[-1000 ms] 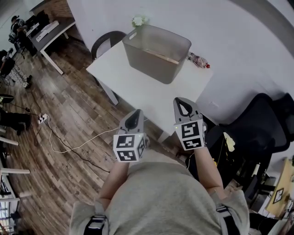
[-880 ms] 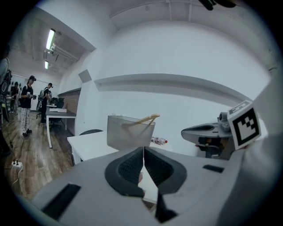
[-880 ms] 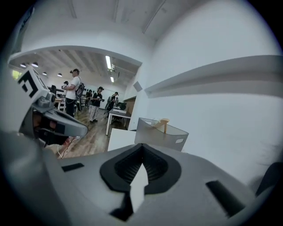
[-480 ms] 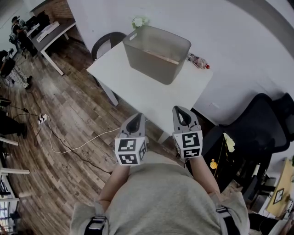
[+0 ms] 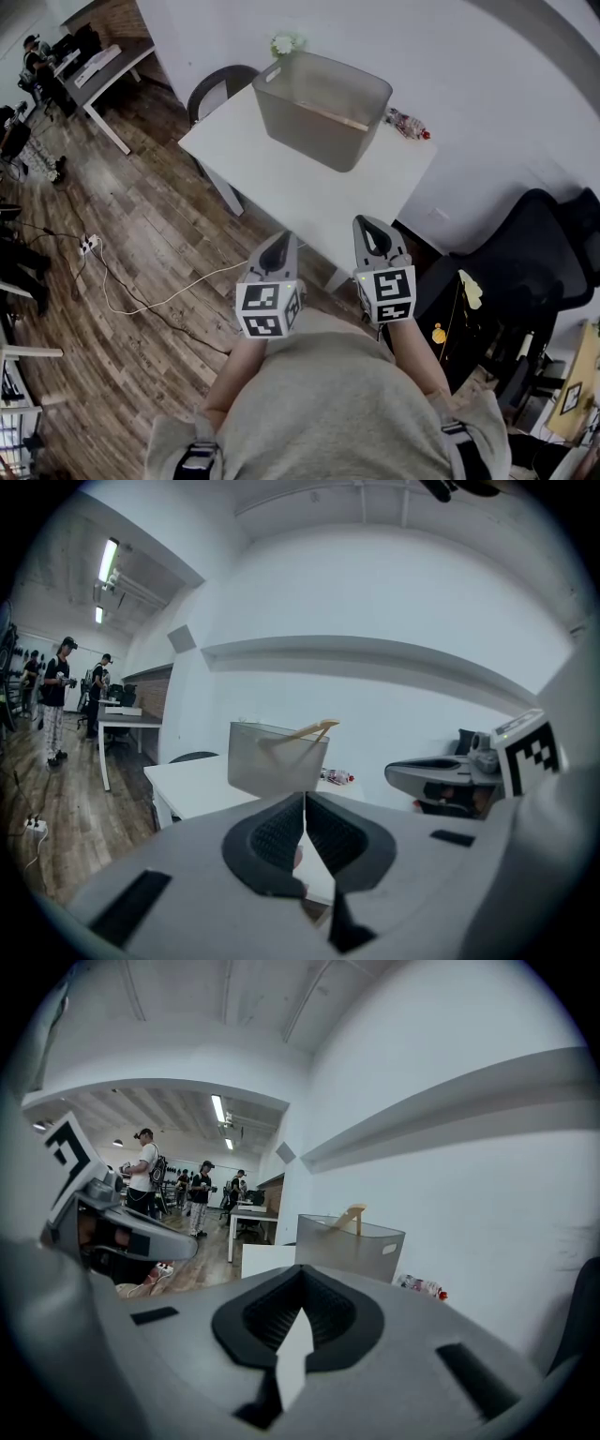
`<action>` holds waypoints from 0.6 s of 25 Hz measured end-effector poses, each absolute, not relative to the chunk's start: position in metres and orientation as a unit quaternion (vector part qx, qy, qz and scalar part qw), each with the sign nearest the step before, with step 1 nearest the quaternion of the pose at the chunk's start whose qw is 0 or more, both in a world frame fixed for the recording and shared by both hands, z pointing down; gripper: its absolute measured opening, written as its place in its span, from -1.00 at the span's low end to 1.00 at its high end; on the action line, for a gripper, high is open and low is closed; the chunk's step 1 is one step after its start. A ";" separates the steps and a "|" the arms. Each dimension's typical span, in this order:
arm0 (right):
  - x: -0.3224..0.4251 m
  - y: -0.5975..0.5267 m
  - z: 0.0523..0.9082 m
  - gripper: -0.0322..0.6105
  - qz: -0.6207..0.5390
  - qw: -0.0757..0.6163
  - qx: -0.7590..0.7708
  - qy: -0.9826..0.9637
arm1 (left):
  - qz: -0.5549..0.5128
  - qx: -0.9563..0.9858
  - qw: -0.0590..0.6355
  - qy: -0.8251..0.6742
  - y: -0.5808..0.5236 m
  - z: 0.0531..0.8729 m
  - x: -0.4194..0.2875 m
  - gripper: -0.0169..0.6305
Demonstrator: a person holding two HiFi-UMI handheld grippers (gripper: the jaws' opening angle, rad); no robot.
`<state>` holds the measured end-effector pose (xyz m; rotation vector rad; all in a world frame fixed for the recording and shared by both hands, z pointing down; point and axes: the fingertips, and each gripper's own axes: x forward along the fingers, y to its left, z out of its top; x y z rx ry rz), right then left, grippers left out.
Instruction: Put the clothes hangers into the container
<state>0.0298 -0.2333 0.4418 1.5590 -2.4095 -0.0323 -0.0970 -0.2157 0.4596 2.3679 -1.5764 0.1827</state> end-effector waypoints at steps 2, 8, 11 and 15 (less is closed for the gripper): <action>0.030 -0.233 0.442 -0.90 -0.010 0.135 0.539 -0.831 | 0.064 0.823 0.146 -0.546 -0.216 0.460 -0.098 -0.92; 0.026 -0.238 0.437 -0.90 -0.012 0.129 0.540 -0.832 | 0.065 0.825 0.150 -0.541 -0.222 0.461 -0.099 -0.92; 0.024 -0.241 0.436 -0.90 -0.014 0.128 0.539 -0.833 | 0.064 0.825 0.150 -0.540 -0.225 0.461 -0.102 -0.92; 0.021 -0.243 0.436 -0.90 -0.017 0.133 0.535 -0.834 | 0.061 0.826 0.151 -0.539 -0.229 0.460 -0.105 -0.92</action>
